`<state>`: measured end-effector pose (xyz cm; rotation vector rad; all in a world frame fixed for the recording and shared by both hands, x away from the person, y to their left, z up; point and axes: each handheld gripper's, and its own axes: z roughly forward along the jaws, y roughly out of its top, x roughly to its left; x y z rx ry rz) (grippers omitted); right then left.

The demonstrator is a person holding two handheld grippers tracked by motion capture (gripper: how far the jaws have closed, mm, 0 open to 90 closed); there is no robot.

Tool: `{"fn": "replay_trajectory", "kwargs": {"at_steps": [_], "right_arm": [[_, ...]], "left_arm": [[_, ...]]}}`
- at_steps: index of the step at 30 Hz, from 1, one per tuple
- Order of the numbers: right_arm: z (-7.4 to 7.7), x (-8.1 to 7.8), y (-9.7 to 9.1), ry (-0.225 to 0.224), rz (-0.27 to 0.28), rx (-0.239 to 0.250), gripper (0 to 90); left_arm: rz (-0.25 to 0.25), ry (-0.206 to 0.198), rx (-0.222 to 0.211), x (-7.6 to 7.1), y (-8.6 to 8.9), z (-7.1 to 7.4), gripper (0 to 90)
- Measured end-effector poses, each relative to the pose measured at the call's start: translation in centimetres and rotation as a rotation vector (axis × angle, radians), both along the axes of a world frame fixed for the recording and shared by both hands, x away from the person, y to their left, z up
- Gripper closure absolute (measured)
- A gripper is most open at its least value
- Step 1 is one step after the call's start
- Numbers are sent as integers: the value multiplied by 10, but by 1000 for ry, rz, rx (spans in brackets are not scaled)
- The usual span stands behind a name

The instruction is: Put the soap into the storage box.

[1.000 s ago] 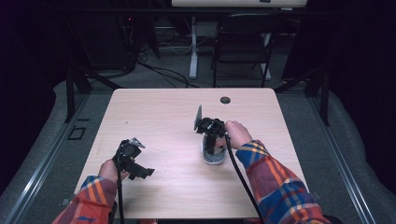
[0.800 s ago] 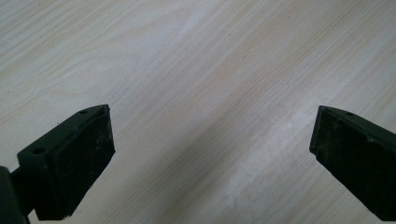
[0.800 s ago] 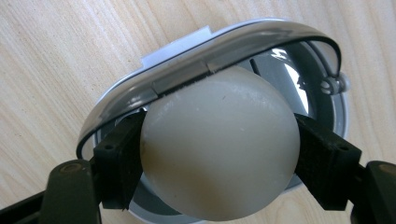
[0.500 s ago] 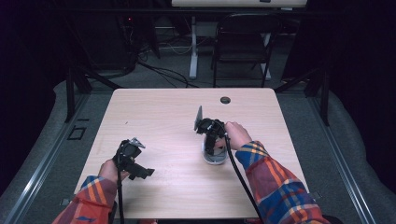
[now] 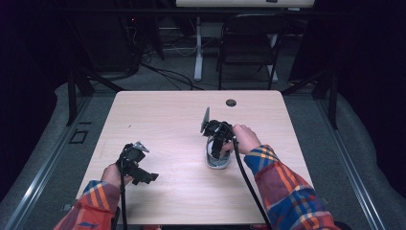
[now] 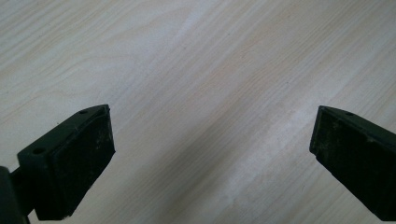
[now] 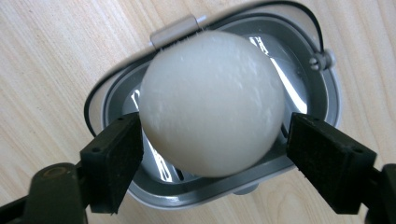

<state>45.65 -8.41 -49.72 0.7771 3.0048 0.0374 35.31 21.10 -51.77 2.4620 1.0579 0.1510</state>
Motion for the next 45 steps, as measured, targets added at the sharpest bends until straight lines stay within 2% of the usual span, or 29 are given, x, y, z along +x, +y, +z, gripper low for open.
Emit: {"fn": "replay_trajectory", "kwargs": {"at_steps": [9,16,22,30,34,37,38,39,40,43,44,45], "right_arm": [[7,-2,-5,-17,-4,27,155],[20,-8,-14,-45,-12,67,136],[33,-13,-27,-60,-25,87,66],[43,-22,-50,-82,-60,101,11],[46,-27,-65,-98,-84,124,3],[48,-30,-77,-104,-99,113,0],[48,-32,-86,-116,-109,105,0],[48,-32,-86,-116,-109,105,0],[47,-35,-96,-125,-129,117,0],[45,-37,-107,-131,-142,109,0],[44,-40,-117,-134,-156,103,0],[44,-40,-117,-134,-156,103,0]], "left_arm": [[1,-1,0,0,0,0,0],[1,0,0,0,0,0,0],[3,-1,1,0,0,0,0],[7,-2,-3,0,0,0,0],[6,-2,-2,0,0,0,0],[8,-2,-2,0,0,0,0],[8,-3,-3,0,0,0,0],[8,-3,-3,0,0,0,0],[7,-3,-1,0,0,0,0],[7,-3,-1,0,0,0,0],[5,-2,-3,0,0,0,0],[5,-2,-3,0,0,0,0]]}}
